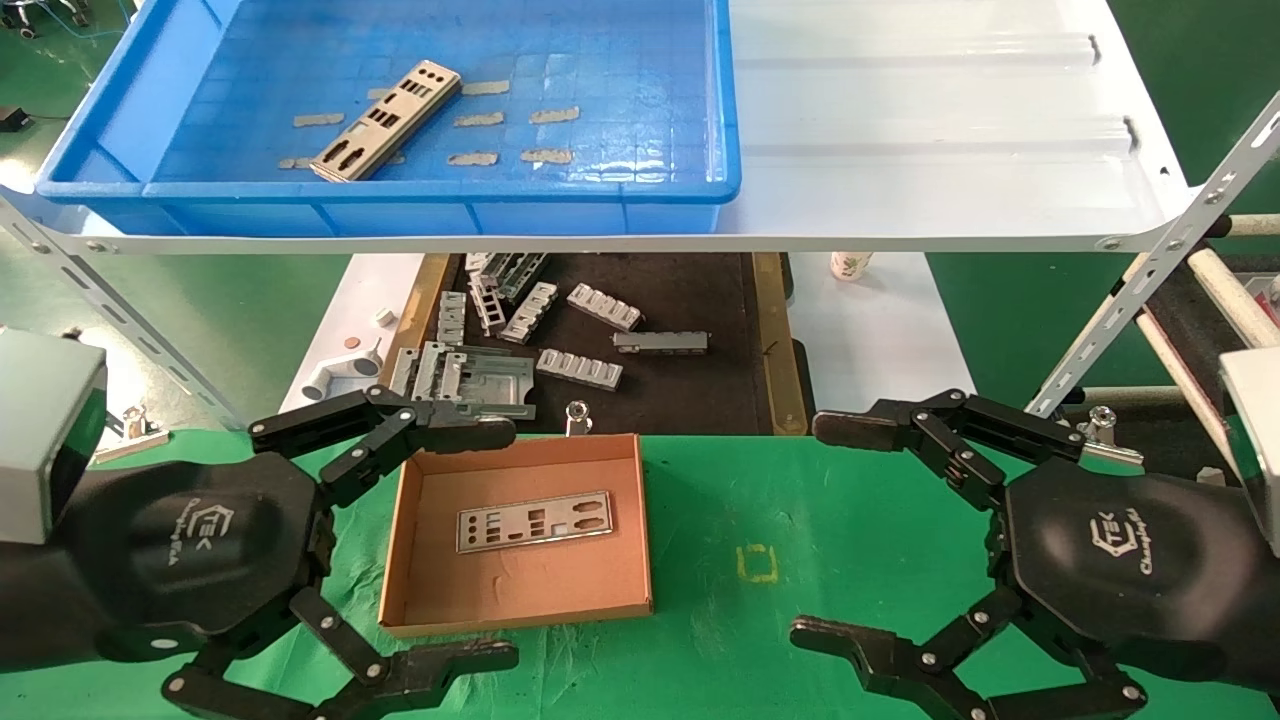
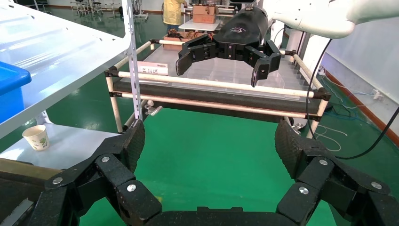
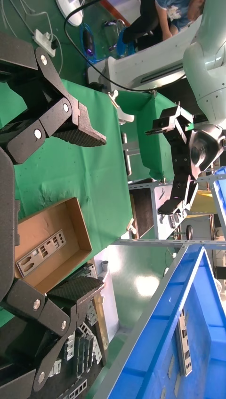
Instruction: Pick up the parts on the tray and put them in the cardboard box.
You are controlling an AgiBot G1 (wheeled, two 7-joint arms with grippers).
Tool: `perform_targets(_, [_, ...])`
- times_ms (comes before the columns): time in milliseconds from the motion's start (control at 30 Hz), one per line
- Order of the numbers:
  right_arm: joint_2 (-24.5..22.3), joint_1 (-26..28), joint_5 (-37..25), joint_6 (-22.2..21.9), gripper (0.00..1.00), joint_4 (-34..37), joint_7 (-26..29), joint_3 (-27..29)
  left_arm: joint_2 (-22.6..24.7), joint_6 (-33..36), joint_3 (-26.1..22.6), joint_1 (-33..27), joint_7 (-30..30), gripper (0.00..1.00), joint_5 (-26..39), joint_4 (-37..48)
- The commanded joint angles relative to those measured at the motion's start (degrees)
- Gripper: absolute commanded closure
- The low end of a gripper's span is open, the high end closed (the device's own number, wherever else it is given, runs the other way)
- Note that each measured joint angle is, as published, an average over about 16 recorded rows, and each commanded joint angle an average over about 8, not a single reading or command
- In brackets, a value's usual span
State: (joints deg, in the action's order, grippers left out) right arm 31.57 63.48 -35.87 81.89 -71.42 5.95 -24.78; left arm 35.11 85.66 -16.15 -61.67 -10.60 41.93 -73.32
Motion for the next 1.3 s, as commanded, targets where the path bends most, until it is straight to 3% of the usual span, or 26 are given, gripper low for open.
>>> perform_targets(33, [0.0, 0.0, 0.0, 0.0, 0.0, 0.0, 0.0, 0.0, 0.0, 0.0, 0.0, 0.0, 0.0, 0.0, 0.0, 0.0])
perform_targets(1300, [0.0, 0.0, 0.0, 0.0, 0.0, 0.0, 0.0, 0.0, 0.0, 0.0, 0.0, 0.0, 0.0, 0.0, 0.0, 0.0])
